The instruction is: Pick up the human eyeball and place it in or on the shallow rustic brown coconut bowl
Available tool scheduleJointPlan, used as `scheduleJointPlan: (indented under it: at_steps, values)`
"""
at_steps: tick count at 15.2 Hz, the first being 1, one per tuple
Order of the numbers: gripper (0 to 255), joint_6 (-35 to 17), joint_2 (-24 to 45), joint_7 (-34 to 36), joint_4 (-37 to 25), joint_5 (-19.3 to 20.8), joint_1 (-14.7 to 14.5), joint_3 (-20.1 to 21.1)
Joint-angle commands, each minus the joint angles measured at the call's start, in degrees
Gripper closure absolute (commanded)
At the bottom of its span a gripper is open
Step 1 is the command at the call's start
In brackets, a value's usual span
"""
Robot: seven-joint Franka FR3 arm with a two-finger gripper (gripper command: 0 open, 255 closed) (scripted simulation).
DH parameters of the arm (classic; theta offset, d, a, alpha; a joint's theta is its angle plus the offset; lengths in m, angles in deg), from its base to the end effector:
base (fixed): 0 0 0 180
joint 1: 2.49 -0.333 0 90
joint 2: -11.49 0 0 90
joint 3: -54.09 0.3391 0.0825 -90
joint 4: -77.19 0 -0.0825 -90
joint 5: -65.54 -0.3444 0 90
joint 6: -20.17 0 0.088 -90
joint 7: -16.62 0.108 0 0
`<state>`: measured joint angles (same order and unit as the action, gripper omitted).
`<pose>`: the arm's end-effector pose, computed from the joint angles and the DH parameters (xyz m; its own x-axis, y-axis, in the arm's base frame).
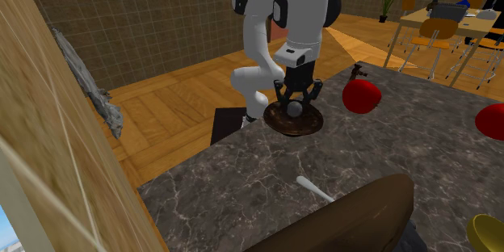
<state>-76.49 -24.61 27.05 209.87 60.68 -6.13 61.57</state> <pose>0.2986 0.0793 0.5879 0.9997 -0.0228 -0.0036 -0.0229 -0.9997 -0.0069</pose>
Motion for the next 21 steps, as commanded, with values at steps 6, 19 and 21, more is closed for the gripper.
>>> scheduleJointPlan:
  at_steps: [6, 19, 21]
  values:
    - [0, 0.0, 0.0, 0.0, 0.0, 0.0, 0.0, 0.0]
    - [0, 6.9, 1.4, 0.2, -8.3, 0.4, 0.2, -0.4]
    - [0, 6.9, 1.4, 0.2, -8.3, 0.4, 0.2, -0.4]
